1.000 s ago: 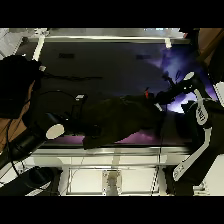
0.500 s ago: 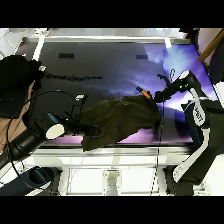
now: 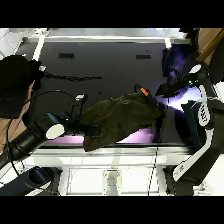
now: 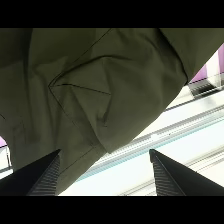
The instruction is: Fold the clothes and pants, and hang the long-sleeved shirts on hangers.
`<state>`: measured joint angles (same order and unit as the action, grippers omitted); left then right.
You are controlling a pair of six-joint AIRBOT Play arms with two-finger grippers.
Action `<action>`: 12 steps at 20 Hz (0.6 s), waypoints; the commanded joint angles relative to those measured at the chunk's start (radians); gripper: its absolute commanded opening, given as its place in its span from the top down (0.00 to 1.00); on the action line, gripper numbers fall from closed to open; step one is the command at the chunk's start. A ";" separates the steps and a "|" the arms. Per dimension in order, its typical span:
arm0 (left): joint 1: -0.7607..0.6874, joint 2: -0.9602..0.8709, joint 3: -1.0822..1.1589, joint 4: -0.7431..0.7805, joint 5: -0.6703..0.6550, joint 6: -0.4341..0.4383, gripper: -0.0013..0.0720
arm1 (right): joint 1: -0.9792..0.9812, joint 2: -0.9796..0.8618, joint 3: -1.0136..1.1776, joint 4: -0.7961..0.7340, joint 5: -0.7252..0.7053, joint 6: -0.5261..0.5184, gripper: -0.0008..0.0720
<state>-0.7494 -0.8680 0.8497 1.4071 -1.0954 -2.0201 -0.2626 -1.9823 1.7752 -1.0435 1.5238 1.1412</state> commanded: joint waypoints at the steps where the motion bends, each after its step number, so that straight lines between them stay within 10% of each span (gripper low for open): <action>1: 0.000 0.000 0.000 0.000 0.000 0.000 0.12 | -0.006 -0.059 0.002 0.043 0.011 0.019 0.06; 12: 0.000 0.000 0.000 0.000 0.000 0.000 0.12 | 0.036 -0.098 0.003 0.117 0.062 -0.010 0.12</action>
<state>-0.7494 -0.8680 0.8497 1.4067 -1.0954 -2.0205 -0.2466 -2.0750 1.7771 -0.9314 1.5745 1.1370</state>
